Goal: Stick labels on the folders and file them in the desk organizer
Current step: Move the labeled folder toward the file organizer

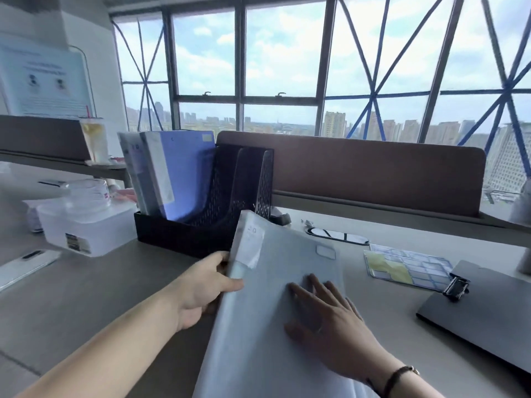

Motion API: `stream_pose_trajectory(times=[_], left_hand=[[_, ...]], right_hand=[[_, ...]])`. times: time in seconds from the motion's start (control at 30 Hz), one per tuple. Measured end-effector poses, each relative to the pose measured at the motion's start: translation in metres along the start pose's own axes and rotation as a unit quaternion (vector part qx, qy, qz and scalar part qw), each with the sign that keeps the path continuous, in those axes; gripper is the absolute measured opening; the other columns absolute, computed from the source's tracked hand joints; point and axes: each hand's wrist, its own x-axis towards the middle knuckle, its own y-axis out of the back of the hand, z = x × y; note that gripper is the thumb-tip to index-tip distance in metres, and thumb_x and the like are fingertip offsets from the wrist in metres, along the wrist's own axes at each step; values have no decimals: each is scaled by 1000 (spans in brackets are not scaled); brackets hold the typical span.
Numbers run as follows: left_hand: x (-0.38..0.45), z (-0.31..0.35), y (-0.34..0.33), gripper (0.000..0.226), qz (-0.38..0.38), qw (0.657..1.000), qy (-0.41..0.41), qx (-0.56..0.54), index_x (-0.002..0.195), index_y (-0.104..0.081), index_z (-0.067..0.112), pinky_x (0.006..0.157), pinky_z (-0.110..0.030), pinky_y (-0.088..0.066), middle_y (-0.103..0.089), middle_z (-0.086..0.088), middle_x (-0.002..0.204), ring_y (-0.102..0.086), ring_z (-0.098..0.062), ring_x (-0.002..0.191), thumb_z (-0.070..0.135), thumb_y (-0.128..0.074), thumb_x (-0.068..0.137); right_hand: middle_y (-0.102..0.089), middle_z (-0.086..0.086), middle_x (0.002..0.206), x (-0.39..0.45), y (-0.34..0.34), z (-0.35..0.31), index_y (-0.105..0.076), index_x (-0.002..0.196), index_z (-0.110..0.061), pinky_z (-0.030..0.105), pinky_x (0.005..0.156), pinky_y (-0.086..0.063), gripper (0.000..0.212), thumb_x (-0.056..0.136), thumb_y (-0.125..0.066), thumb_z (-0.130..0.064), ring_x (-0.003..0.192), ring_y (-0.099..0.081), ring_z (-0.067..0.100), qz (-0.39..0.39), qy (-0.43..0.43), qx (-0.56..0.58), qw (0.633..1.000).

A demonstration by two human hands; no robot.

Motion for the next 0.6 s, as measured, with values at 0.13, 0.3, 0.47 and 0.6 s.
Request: stream_pose_trajectory(times=[0.13,0.3,0.47,0.6], left_hand=[[0,14,38,47,83,993,-71,-32,120,-61,23,80,-44,-58,-75,-11,102,-73,-29,94,-8,-67,85],[2,24,74,49,182,969,-162,-28,112,-60,30,79,-35,-54,-77,-3,93,-71,-24,94,-11,-65,85],[8,47,105,53,263,928,-262,-20,107,-55,35,74,-33,-53,-76,4,85,-70,-10,78,-14,-60,87],[21,73,141,51,327,889,-317,-43,107,-54,36,84,-41,-54,-73,2,92,-70,-12,82,-11,-61,88]], right_hand=[[11,-22,163,34,-3,-15,-6,146,-63,38,123,-5,75,86,-51,-70,153,9,15,4,10,29,1000],[24,-12,162,76,-2,-58,3,148,-62,38,124,-3,81,87,-51,-68,152,14,13,-16,88,54,995],[27,-12,161,132,10,-122,5,149,-59,42,124,-4,83,88,-51,-68,152,14,16,-29,152,99,983],[20,-16,163,187,28,-167,2,149,-59,42,123,-15,84,88,-55,-65,153,5,13,-21,196,159,967]])
